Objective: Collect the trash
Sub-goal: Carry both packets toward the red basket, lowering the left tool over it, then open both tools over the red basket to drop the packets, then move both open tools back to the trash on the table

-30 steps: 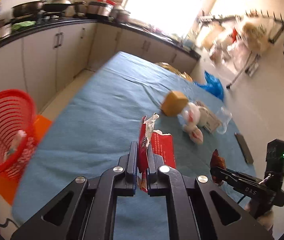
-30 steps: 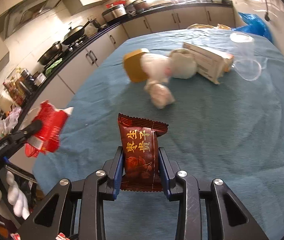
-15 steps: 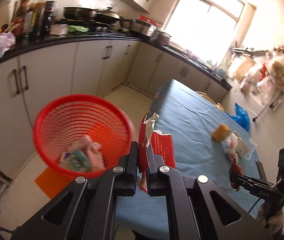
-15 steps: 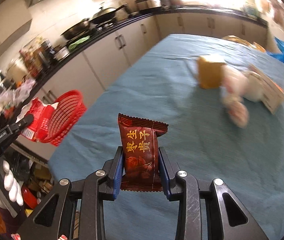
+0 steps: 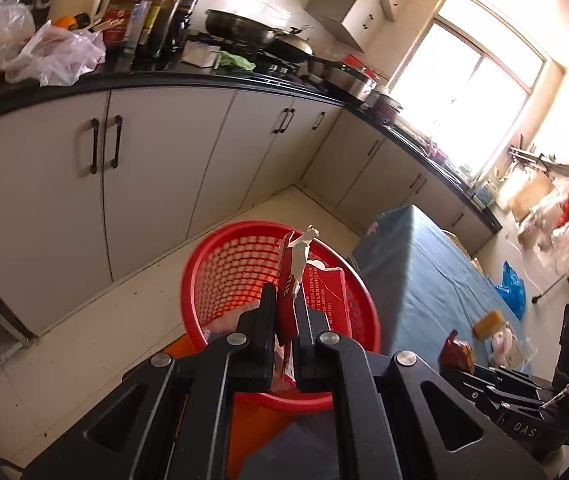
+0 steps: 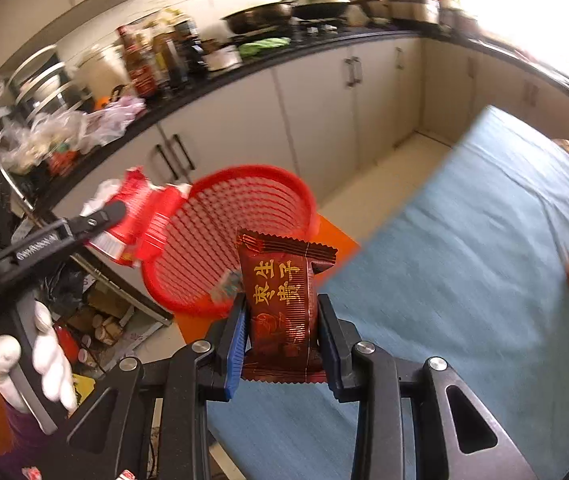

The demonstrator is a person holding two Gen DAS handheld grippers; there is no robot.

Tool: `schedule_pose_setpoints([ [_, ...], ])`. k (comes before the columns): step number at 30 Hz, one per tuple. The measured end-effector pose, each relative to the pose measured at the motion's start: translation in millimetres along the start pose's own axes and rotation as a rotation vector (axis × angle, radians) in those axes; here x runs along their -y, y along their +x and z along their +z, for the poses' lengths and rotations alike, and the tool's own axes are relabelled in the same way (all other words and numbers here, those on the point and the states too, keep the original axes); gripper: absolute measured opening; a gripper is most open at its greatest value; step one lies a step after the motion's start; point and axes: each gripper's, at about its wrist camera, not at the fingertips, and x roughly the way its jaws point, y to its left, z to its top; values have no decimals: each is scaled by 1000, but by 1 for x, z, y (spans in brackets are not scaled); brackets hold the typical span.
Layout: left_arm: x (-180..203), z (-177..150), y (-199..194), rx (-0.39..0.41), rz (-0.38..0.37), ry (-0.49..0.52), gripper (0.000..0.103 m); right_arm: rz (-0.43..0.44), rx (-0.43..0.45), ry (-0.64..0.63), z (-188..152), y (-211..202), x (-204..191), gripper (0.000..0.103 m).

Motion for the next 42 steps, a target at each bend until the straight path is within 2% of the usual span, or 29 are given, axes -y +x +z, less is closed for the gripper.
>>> schedule_pose_setpoints([
  [7, -6, 11, 24, -7, 31, 1, 7, 65, -9, -3, 26, 47, -14, 37],
  [8, -6, 11, 27, -4, 34, 3, 13, 67, -6, 7, 27, 51, -13, 38],
  [11, -6, 11, 28, 17, 37, -1, 47, 78, -8, 34, 30, 55, -8, 44],
  [12, -6, 10, 26, 31, 40, -2, 49, 80, -5, 36, 29, 54, -8, 45],
  [19, 0, 2, 11, 47, 72, 24, 51, 18, 20, 43, 11, 28, 11, 52],
  [27, 19, -19, -13, 71, 130, 73, 67, -76, 100, 112, -28, -16, 50, 65],
  [30, 30, -27, -20, 74, 121, 83, 70, -127, 112, 136, -43, -33, 65, 69],
  [36, 52, -42, -24, 42, 88, 103, 71, -167, 86, 232, -76, -64, 107, 69],
  [42, 87, -52, -24, 18, 46, 142, 71, -211, 120, 350, -106, -104, 150, 69],
])
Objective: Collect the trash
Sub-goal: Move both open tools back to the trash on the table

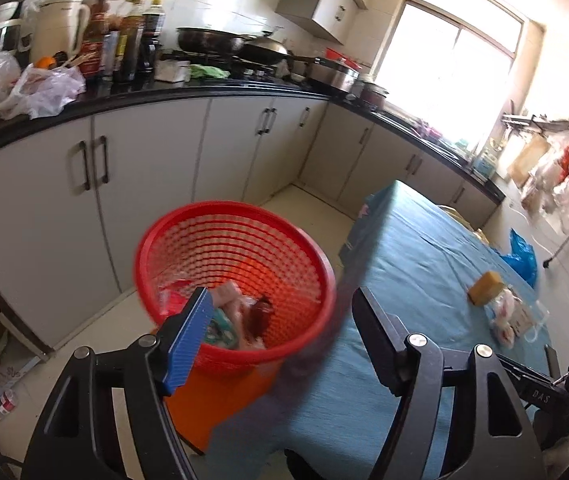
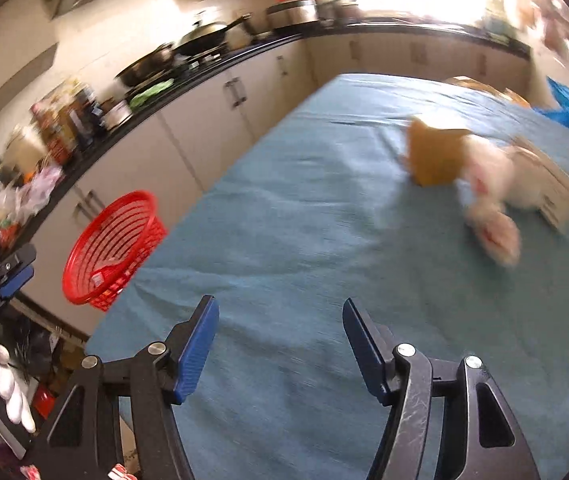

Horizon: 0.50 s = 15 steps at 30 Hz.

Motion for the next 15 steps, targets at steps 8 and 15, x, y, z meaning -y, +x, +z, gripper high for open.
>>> schedule_pose_setpoints([
  [8, 74, -10, 14, -33, -66, 99, 71, -106, 34, 138, -20, -51, 98, 69],
  [15, 153, -37, 49, -147, -169, 225, 71, -208, 31, 215, -29, -79, 168, 70],
])
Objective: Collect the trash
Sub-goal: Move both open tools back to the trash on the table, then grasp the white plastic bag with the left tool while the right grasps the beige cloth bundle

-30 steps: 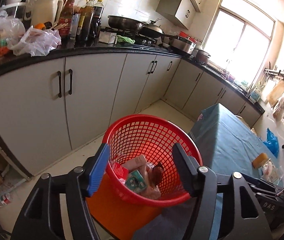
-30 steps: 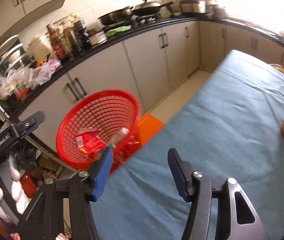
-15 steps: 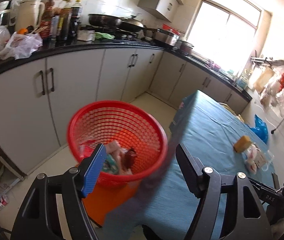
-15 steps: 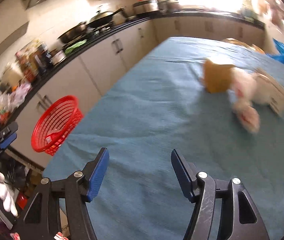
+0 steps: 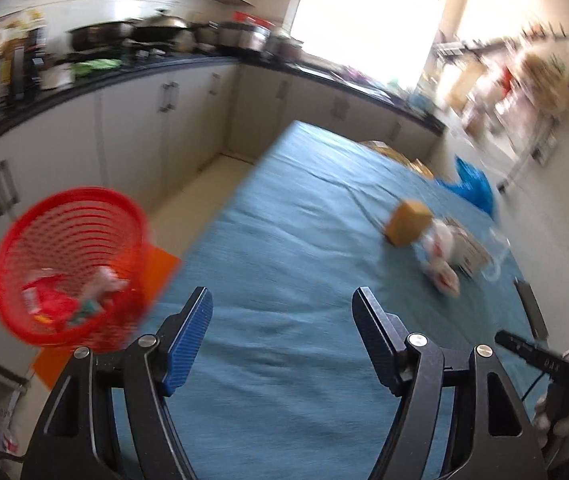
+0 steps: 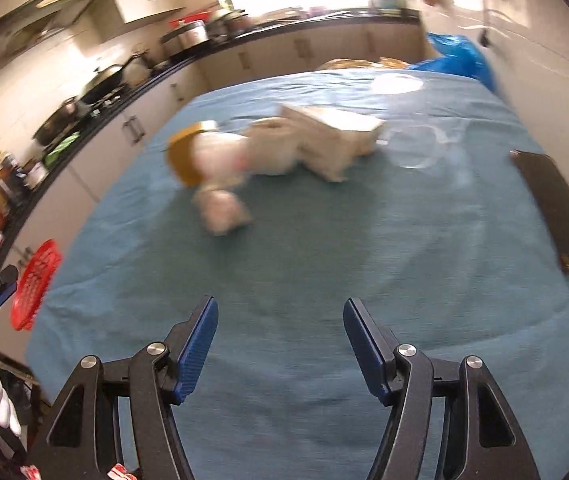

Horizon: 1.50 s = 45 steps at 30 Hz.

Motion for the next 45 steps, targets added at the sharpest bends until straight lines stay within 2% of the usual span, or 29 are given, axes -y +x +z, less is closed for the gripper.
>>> schedule_pose_setpoints([
  [7, 66, 5, 39, -56, -93, 109, 71, -33, 16, 33, 21, 4, 33, 72],
  [13, 118, 16, 78, -90, -171, 145, 71, 4, 30, 69, 39, 19, 42, 73],
  [17, 149, 27, 118, -151, -211, 165, 71, 14, 29, 55, 48, 25, 43, 73],
  [23, 179, 31, 172, -228, -214, 178, 71, -11, 39, 26, 70, 31, 48, 76],
  [26, 182, 33, 190, -270, -245, 147, 69, 13, 36, 12, 75, 34, 41, 76],
  [27, 180, 33, 196, -296, -260, 129, 49, 22, 36, 2, 76, 35, 36, 76],
  [28, 177, 33, 197, -302, -256, 119, 35, 30, 34, -6, 77, 37, 33, 76],
  [29, 173, 34, 197, -322, -260, 115, 29, 41, 32, -16, 78, 39, 27, 76],
  [31, 163, 32, 192, -340, -286, 86, 29, 55, 28, -33, 77, 42, 16, 76],
  [38, 109, 22, 133, -320, -279, 57, 29, 73, 39, -76, 86, 59, -20, 76],
  [42, 82, 15, 105, -311, -276, 52, 29, 63, 38, -27, 101, 81, -29, 76],
  [45, 65, 10, 95, -314, -237, 59, 30, 50, 32, 15, 109, 102, -38, 76],
])
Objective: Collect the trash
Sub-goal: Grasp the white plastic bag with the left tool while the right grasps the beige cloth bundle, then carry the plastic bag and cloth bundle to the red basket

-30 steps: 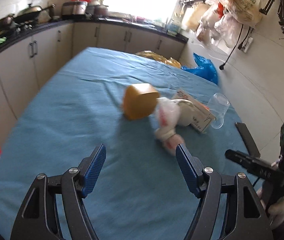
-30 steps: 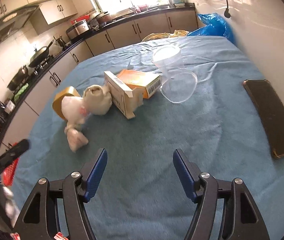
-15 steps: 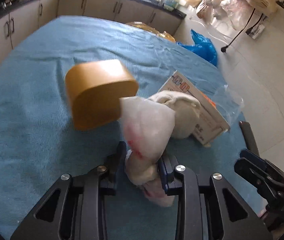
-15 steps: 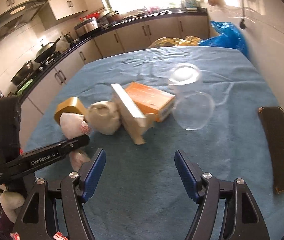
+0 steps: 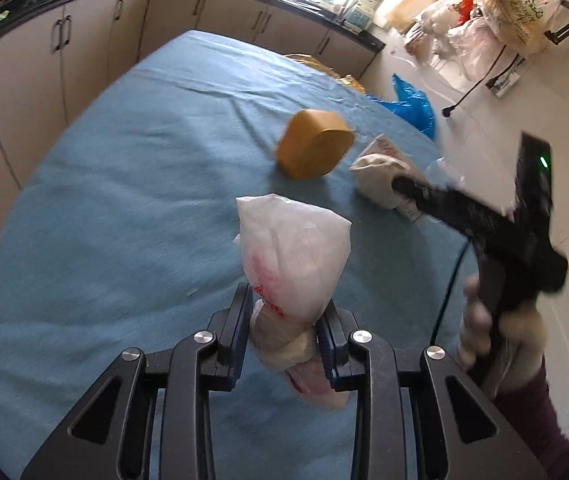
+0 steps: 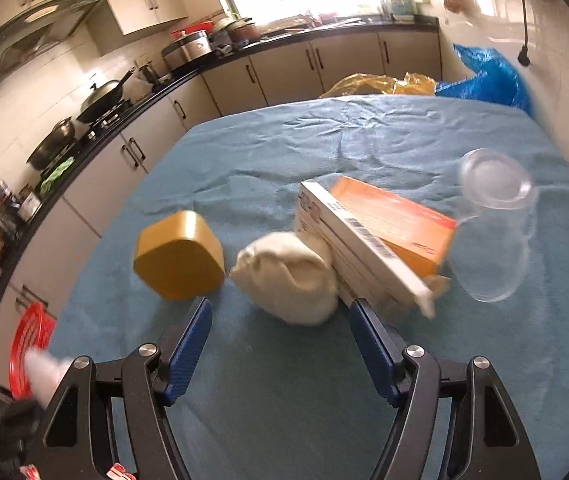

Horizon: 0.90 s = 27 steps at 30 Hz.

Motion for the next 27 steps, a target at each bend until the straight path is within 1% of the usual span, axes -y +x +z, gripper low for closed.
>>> schedule_pose_setpoints([
  [3, -11, -6, -6, 12, 63, 9, 30, -28, 4, 45, 5, 16, -3, 76],
  [5, -19, -8, -9, 16, 80, 5, 30, -44, -1, 75, 6, 25, -5, 75],
  [7, -27, -9, -8, 14, 74, -9, 30, -53, -7, 91, 7, 29, -7, 65],
  [8, -31, -9, -7, 12, 73, -20, 30, -50, -12, 91, 7, 31, -7, 62],
  [9, -35, -10, -7, 12, 74, -28, 30, -48, -16, 85, 7, 31, -9, 54],
  [10, -37, -10, -7, 13, 74, -33, 30, -47, -21, 72, 7, 29, -10, 48],
  [13, -44, -14, -6, 22, 63, -56, 33, -39, -21, 52, 2, 20, -14, 43],
  [16, -46, -12, -4, 37, 42, -79, 35, -22, -21, 31, -10, 5, -16, 42],
  [17, -47, -12, -4, 42, 38, -85, 37, -13, -20, 25, -17, -4, -17, 42],
  [19, -47, -13, -3, 56, 21, -98, 46, 6, -24, 21, -25, -15, -16, 42],
  [21, -45, -13, -3, 72, 7, -113, 58, 26, -31, 21, -38, -28, -17, 42],
  [23, -38, -14, -1, 90, 33, -110, 60, 46, -38, 15, -52, -40, -18, 43],
  [25, -30, -18, 0, 113, 74, -93, 59, 56, -42, 2, -64, -48, -22, 43],
  [26, -28, -20, -1, 117, 85, -89, 40, 60, -42, -10, -71, -53, -25, 43],
  [27, -27, -22, -2, 109, 86, -90, 32, 61, -40, -21, -75, -57, -27, 43],
])
